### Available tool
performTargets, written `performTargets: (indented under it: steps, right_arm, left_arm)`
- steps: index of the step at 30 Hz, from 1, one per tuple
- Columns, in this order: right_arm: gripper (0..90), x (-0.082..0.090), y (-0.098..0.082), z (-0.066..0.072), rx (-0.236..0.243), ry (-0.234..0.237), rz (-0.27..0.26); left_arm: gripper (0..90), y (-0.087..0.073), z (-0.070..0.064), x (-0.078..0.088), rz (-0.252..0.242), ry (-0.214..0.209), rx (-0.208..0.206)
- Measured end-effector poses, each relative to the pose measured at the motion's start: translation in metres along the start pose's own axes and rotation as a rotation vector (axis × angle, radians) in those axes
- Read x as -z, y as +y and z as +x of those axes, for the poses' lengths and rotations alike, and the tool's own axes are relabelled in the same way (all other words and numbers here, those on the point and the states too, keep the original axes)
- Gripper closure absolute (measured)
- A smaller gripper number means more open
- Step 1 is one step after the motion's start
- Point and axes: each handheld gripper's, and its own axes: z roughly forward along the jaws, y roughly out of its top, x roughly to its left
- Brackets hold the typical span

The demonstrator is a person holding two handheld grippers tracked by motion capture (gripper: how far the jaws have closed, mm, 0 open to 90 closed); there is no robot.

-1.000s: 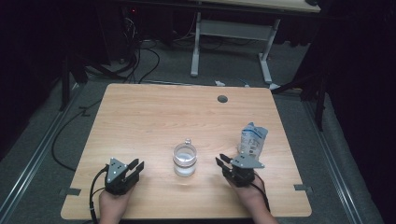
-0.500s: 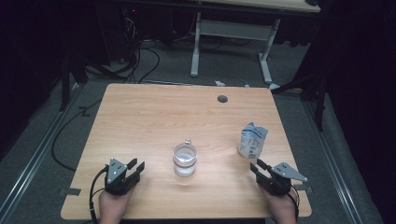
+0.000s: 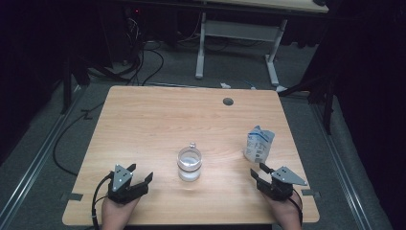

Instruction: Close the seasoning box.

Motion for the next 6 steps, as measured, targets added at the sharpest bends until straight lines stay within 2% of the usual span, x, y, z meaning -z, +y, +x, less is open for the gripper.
performTargets:
  steps: [6]
  right_arm:
    - [53.2,-0.0015,0.0013,0.0018,0.002,-0.001,0.001]
  left_arm:
    - [22.9,-0.0004,0.001,0.0018,0.005,0.003,-0.002]
